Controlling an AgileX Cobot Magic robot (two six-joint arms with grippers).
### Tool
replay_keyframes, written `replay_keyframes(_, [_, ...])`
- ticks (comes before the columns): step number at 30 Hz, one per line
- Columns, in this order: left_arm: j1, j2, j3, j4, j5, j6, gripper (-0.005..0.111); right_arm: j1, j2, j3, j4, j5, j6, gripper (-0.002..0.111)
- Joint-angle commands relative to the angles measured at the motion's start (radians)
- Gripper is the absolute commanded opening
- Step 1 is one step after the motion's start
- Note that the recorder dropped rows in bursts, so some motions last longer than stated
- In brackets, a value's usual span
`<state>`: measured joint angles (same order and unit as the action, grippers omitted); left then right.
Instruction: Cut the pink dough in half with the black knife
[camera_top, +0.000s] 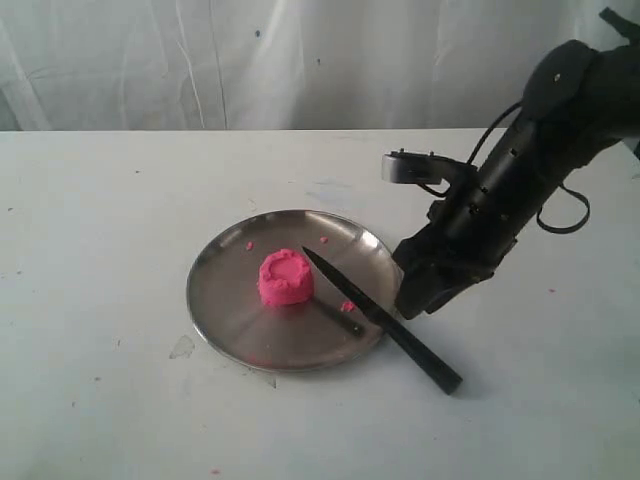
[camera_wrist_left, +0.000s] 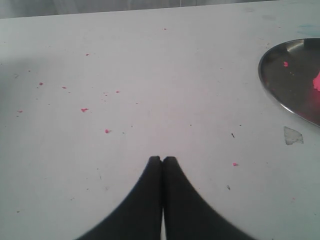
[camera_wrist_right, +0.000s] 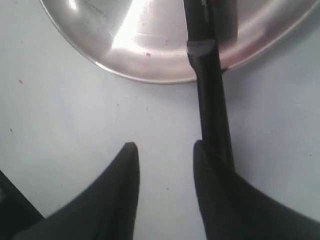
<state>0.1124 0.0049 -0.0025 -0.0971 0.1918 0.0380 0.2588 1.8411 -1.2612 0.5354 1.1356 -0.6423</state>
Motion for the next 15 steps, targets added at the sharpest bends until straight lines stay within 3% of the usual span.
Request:
replay_keyframes(1, [-0.007,-0.005,0.002,-0.003,-0.005,-0.004,0.000,0.008,0.000,0.030,0.004,-0.005,-0.066,0.037])
replay_keyframes(7, [-0.007,-0.005,0.002,-0.003,-0.005,-0.004,0.000,0.065,0.000,0.066,-0.095,-0.102,-0.081,0.044])
replay_keyframes(15, [-0.007,-0.005,0.002,-0.003,-0.005,-0.004,0.000,0.233,0.000,0.089,-0.463,-0.211,0.204,0.044])
